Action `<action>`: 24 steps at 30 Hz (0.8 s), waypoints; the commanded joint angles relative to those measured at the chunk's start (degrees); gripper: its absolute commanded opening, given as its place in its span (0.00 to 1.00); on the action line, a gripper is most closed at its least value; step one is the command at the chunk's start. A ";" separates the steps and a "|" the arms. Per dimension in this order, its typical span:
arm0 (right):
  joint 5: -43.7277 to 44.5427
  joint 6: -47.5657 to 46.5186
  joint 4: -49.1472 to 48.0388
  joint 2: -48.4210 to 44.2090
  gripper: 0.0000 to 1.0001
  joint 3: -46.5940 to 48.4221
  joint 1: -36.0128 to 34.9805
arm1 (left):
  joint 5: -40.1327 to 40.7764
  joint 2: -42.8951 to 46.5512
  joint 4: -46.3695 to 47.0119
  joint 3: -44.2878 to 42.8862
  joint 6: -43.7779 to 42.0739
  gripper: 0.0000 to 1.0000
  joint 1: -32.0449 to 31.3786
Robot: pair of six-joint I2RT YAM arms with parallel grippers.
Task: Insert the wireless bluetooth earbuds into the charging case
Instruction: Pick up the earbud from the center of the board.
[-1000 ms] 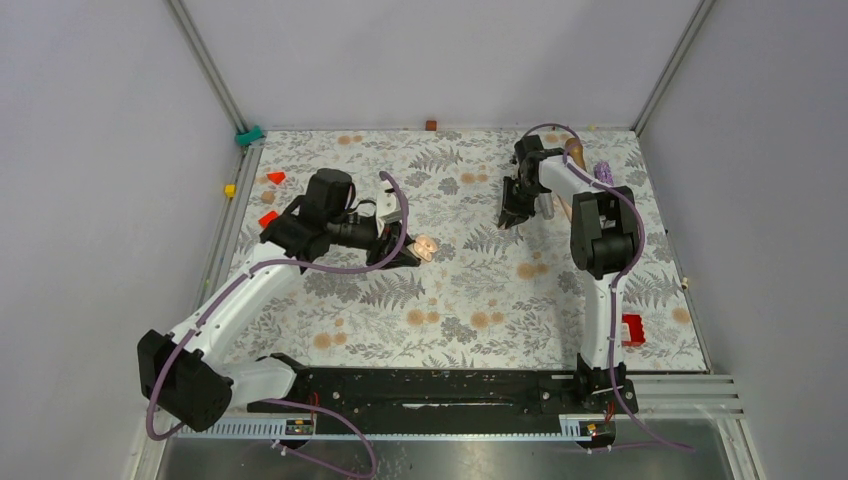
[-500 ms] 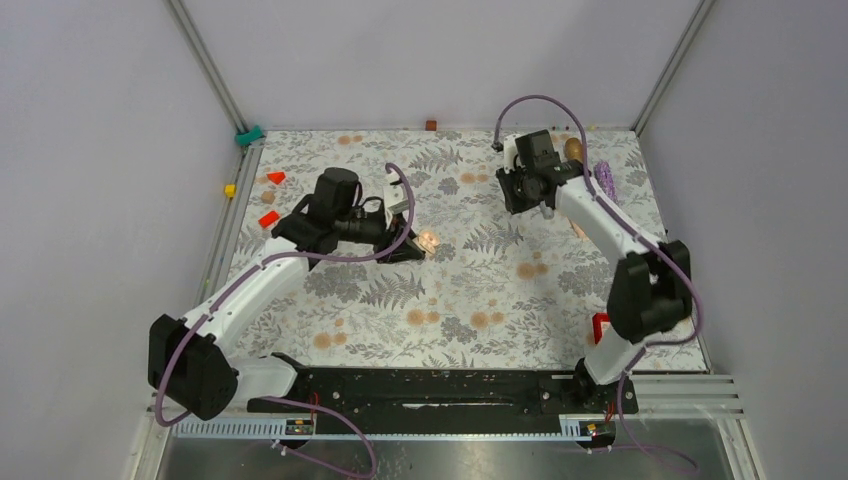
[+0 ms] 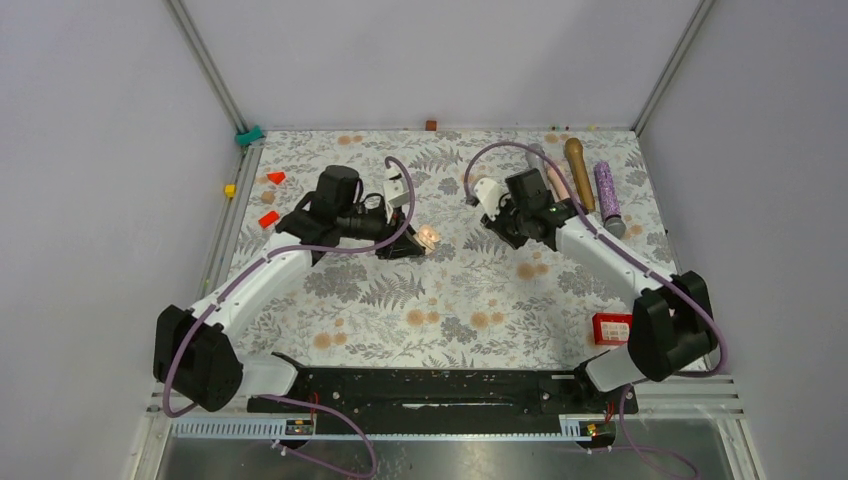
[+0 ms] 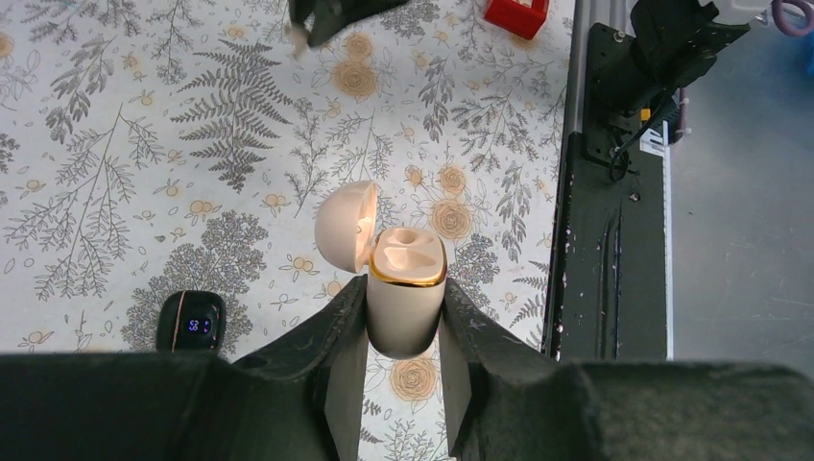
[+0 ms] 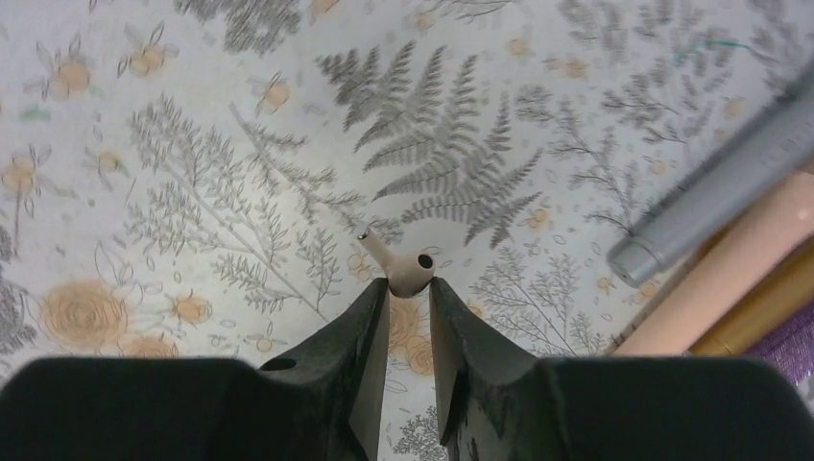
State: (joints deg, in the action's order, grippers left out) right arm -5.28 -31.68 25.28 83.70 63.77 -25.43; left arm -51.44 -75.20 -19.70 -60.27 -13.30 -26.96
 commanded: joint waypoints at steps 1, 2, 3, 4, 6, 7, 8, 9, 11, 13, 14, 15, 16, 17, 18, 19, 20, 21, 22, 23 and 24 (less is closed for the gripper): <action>-0.98 -10.63 3.49 3.84 0.29 -2.00 -4.18 | -6.15 4.20 -0.54 -0.74 -3.06 0.00 1.37; -0.23 -11.89 4.02 4.99 0.30 -1.99 -5.43 | -7.04 4.71 -1.07 -0.78 -3.74 0.00 1.45; 0.27 -12.96 4.65 6.11 0.30 -1.74 -6.37 | -7.79 5.28 -1.27 -0.77 -4.13 0.00 1.57; 0.65 -14.15 5.44 7.45 0.30 -1.34 -7.45 | -8.67 5.76 -1.70 -0.79 -4.56 0.00 1.70; 1.15 -16.73 6.58 10.03 0.30 -0.26 -9.43 | -9.83 6.61 -2.22 -0.80 -5.16 0.00 2.11; 1.48 -17.93 7.01 11.68 0.31 0.30 -10.32 | -10.38 6.98 -2.77 -0.87 -5.68 0.00 2.33; 1.80 -18.99 7.41 12.93 0.31 0.92 -11.06 | -10.96 7.39 -3.07 -0.82 -6.05 0.00 2.58; 2.30 -20.23 7.93 14.04 0.30 1.74 -11.79 | -11.60 7.78 -3.30 -0.87 -6.33 0.00 2.84; 4.04 -23.04 8.51 16.12 0.31 2.83 -13.08 | -12.29 8.36 -3.43 -0.71 -6.39 0.00 3.41; 5.72 -25.00 8.31 17.80 0.32 3.50 -14.30 | -12.59 8.57 -3.39 -0.61 -6.39 0.00 3.88; 6.72 -24.55 8.29 18.38 0.32 4.31 -14.53 | -12.81 8.55 -3.42 -0.62 -6.39 0.00 4.06; 6.94 -23.66 8.99 18.81 0.32 5.54 -14.54 | -12.93 8.53 -3.41 -0.56 -6.39 0.00 4.16; 6.90 -23.01 9.73 18.82 0.32 6.83 -14.50 | -13.05 8.49 -3.43 -0.57 -6.31 0.00 4.34; 6.72 -22.51 10.20 18.58 0.33 7.65 -14.48 | -13.19 8.41 -3.41 -0.61 -6.30 0.00 4.37; 6.58 -22.00 10.23 17.98 0.34 8.13 -14.46 | -13.29 8.32 -3.41 -0.57 -6.22 0.00 4.45; 5.95 -21.12 10.27 17.55 0.34 8.92 -14.26 | -13.41 8.24 -3.39 -0.56 -6.21 0.00 4.47; 5.53 -19.98 10.54 17.23 0.35 9.97 -13.93 | -13.50 8.35 -3.33 -0.60 -6.16 0.00 4.46; 3.71 -18.33 10.93 17.19 0.35 11.35 -13.59 | -13.65 8.44 -3.32 -0.67 -6.13 0.00 4.46; 2.75 -16.46 11.54 17.48 0.35 12.97 -13.16 | -13.64 8.52 -3.32 -0.62 -6.12 0.00 4.50; 1.78 -15.01 12.31 18.10 0.35 14.73 -12.65 | -13.63 8.62 -3.28 -0.61 -6.17 0.00 4.47; 1.13 -13.49 12.77 18.79 0.36 16.10 -12.21 | -13.67 8.79 -3.34 -0.57 -6.13 0.00 4.58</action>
State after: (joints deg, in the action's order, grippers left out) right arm -1.17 -50.85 35.33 103.00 73.36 -39.22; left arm -62.22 -67.90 -24.16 -60.27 -18.24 -22.79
